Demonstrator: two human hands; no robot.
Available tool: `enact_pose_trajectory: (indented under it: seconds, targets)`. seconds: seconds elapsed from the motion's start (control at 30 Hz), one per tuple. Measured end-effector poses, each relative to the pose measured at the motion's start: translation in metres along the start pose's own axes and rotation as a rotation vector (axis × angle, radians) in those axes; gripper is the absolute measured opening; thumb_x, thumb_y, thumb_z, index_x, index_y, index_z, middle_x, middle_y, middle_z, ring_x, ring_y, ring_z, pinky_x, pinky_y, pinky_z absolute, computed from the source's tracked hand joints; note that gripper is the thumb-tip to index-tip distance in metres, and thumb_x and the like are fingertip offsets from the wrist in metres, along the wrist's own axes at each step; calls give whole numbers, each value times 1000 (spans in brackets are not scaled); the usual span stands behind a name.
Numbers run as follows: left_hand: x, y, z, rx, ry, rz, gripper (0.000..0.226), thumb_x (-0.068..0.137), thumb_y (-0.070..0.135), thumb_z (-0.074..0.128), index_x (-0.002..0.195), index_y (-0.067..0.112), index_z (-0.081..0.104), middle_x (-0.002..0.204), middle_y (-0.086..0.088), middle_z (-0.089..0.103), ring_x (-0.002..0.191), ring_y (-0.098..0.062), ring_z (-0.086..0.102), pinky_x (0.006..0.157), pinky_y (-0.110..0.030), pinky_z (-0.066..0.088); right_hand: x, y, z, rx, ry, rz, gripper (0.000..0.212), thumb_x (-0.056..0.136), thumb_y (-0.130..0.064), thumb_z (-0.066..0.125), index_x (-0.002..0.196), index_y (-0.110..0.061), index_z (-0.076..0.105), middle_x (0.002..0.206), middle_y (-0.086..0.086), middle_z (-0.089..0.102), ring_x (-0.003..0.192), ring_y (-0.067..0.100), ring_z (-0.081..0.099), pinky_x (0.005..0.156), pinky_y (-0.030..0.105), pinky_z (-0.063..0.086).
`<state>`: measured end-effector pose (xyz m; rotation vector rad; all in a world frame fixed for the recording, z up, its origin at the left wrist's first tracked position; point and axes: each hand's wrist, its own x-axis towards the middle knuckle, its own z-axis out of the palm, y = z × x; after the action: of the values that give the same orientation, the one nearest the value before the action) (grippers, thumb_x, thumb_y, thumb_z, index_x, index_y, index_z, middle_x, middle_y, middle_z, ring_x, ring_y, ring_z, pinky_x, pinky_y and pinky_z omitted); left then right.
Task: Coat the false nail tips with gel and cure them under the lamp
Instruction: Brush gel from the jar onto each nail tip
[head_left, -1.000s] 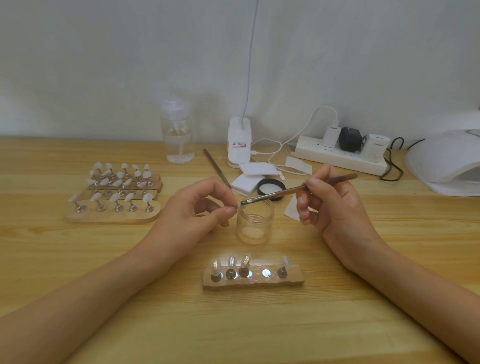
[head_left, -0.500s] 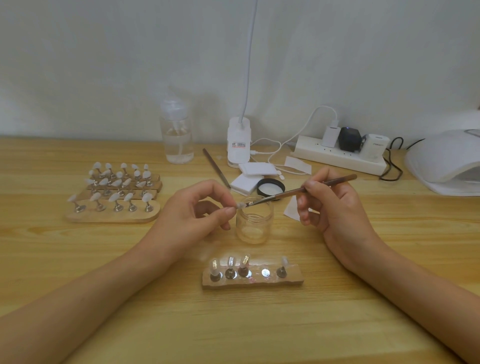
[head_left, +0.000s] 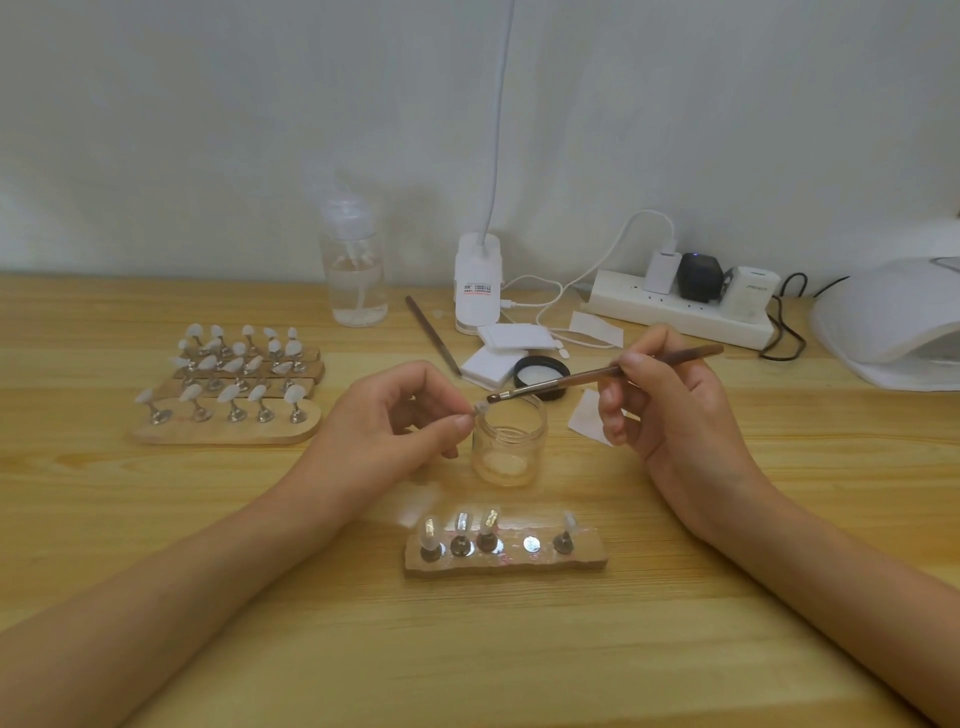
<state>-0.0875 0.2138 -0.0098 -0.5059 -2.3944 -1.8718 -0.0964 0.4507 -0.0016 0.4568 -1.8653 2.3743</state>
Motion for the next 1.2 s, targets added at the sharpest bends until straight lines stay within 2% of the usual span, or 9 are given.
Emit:
enact_pose_trajectory:
  seconds: [0.13, 0.27, 0.47, 0.67, 0.87, 0.97, 1.2]
  targets:
    - [1, -1, 0, -9, -8, -2, 17, 86, 12, 74, 76, 26, 68, 71, 6, 68, 68, -8, 66, 58, -22, 51, -1, 0, 2, -60, -3, -4, 21, 94, -17, 55, 74, -22, 57, 62, 1, 59, 57, 12, 56, 49, 22, 47]
    - [1, 0, 0, -30, -7, -6, 5, 77, 27, 74, 77, 28, 69, 71, 6, 68, 69, -9, 66, 59, -21, 51, 0, 1, 1, -48, 58, 21, 23, 98, -9, 50, 76, -17, 52, 61, 1, 57, 55, 11, 54, 48, 21, 46]
    - [1, -2, 0, -30, -20, -1, 11, 81, 23, 78, 77, 27, 68, 71, 6, 69, 68, -9, 67, 60, -21, 52, -2, 0, 1, -27, -33, -12, 13, 89, -24, 58, 78, -17, 53, 63, 1, 59, 57, 12, 57, 51, 22, 48]
    - [2, -3, 1, -34, -17, 0, 5, 75, 31, 71, 76, 28, 68, 71, 6, 68, 68, -9, 66, 59, -21, 51, 0, 2, -1, -46, 42, 6, 24, 98, -10, 51, 75, -19, 54, 62, 1, 58, 56, 12, 54, 49, 21, 46]
    - [2, -5, 1, -54, -17, 8, 4, 75, 30, 72, 74, 29, 68, 70, 7, 67, 68, -9, 65, 58, -21, 50, -1, 1, 1, -13, -64, -25, 14, 92, -21, 58, 82, -15, 51, 65, 1, 61, 58, 13, 58, 52, 22, 49]
    - [2, -6, 0, -51, -14, 4, 6, 75, 31, 73, 76, 28, 68, 71, 6, 67, 68, -9, 65, 60, -23, 50, -2, 1, 1, -35, -37, -16, 14, 88, -25, 59, 80, -15, 52, 64, 1, 61, 58, 13, 57, 52, 22, 48]
    - [2, -5, 1, -43, -9, 5, 5, 75, 31, 72, 74, 28, 68, 71, 5, 67, 67, -7, 64, 62, -23, 50, 0, 3, -1, -34, 48, -4, 25, 99, -8, 49, 76, -18, 54, 62, 1, 58, 56, 12, 56, 50, 21, 47]
